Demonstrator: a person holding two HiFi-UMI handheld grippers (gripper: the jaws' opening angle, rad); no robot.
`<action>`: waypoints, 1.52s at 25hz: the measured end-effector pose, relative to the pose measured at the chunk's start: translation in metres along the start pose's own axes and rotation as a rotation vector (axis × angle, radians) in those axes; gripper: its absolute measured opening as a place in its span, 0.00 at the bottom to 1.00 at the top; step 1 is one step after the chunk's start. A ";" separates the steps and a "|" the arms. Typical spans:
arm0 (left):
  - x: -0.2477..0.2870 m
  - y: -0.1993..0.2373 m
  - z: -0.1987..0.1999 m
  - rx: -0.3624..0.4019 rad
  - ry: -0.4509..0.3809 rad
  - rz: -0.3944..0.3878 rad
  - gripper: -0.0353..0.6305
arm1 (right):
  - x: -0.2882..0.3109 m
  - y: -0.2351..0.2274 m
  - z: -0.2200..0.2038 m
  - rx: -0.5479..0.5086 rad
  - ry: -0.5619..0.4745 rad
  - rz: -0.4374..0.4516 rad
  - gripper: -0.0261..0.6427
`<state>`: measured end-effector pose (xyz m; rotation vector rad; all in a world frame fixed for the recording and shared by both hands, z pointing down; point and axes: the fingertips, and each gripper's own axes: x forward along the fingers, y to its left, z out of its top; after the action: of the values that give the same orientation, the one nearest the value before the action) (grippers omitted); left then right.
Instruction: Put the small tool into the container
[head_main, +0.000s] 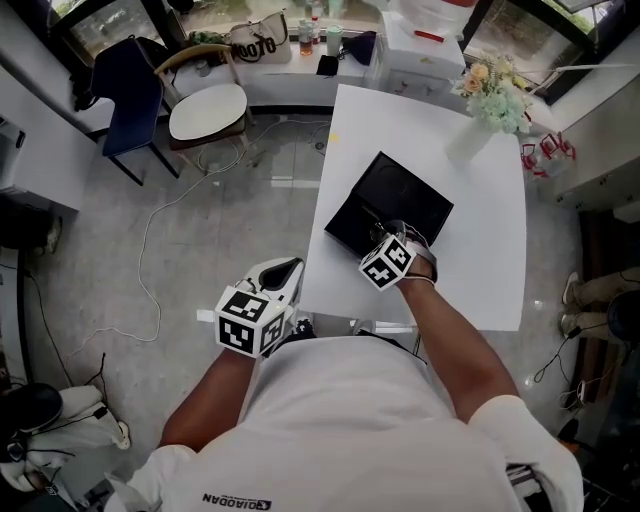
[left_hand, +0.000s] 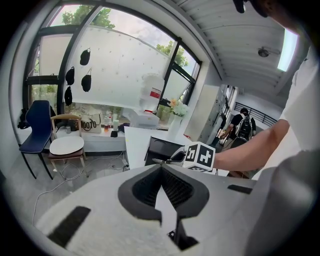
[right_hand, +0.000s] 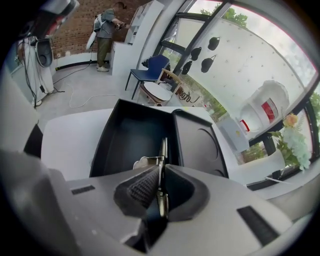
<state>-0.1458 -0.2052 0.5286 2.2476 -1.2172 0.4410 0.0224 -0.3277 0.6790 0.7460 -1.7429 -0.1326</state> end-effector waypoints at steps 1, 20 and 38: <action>0.000 0.000 -0.001 -0.001 0.001 0.000 0.07 | 0.001 0.005 -0.001 -0.003 0.000 0.019 0.10; 0.008 -0.009 0.002 0.004 0.004 -0.012 0.07 | 0.006 0.025 -0.003 -0.031 -0.012 0.108 0.19; 0.035 -0.037 0.024 0.071 -0.002 -0.066 0.07 | -0.087 0.006 -0.001 0.276 -0.203 0.203 0.24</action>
<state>-0.0952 -0.2264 0.5159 2.3415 -1.1409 0.4630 0.0309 -0.2758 0.6097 0.7683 -2.0459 0.1805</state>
